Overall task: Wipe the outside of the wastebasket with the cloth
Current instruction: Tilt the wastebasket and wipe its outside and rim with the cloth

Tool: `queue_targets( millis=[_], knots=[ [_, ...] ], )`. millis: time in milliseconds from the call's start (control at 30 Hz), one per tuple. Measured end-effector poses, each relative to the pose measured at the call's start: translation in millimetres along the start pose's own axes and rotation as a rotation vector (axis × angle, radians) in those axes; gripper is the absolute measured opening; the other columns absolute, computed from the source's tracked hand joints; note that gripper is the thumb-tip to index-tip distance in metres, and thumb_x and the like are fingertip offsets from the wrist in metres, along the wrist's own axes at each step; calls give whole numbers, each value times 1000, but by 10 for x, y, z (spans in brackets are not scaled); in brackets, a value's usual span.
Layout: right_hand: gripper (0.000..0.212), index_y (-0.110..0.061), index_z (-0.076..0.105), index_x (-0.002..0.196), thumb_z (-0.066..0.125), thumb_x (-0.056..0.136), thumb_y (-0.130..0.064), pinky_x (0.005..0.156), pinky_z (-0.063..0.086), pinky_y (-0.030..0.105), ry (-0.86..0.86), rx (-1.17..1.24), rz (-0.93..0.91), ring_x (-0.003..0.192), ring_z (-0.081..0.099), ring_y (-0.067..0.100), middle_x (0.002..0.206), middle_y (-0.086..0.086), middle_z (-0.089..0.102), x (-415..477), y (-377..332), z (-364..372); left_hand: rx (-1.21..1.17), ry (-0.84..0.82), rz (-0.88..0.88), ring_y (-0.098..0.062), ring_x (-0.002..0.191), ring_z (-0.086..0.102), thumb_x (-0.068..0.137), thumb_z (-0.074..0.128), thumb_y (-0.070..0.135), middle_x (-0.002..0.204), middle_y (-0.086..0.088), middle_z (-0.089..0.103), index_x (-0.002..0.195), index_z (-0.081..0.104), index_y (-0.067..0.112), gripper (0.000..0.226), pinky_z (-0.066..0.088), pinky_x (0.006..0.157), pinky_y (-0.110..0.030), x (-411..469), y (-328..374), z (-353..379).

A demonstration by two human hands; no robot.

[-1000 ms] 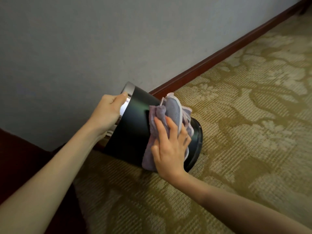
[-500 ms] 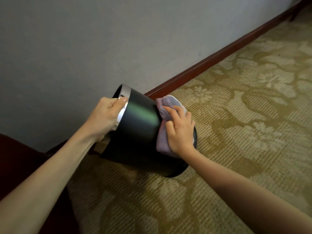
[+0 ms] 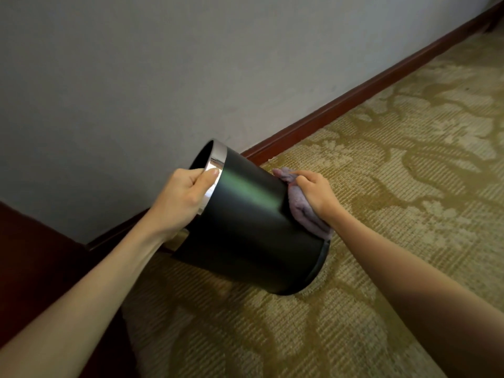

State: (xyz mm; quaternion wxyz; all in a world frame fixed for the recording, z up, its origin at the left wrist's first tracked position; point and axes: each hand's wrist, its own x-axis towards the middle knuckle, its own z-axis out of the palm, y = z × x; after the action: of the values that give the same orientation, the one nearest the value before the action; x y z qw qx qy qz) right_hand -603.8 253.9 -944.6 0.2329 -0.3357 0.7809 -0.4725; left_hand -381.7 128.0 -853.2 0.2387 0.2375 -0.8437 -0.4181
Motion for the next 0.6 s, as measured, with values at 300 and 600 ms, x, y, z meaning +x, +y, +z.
queue_targets(
  millis=[300,600],
  knots=[
    [44,-25,60,123,31,90,-24,105,29,51,173,-156,-33,121,42,29,136,2,53,-353,2,122,148,102,-104,-2,36,24,97,46,37,37,12,28,55,34,16,49,20,42,-26,139,-7,-13],
    [56,-18,45,136,40,80,-24,104,22,55,427,-352,31,127,32,42,143,11,39,-1096,107,476,115,53,-194,-21,63,36,98,46,31,66,-13,39,67,50,6,40,27,61,-32,434,230,112]
  ],
)
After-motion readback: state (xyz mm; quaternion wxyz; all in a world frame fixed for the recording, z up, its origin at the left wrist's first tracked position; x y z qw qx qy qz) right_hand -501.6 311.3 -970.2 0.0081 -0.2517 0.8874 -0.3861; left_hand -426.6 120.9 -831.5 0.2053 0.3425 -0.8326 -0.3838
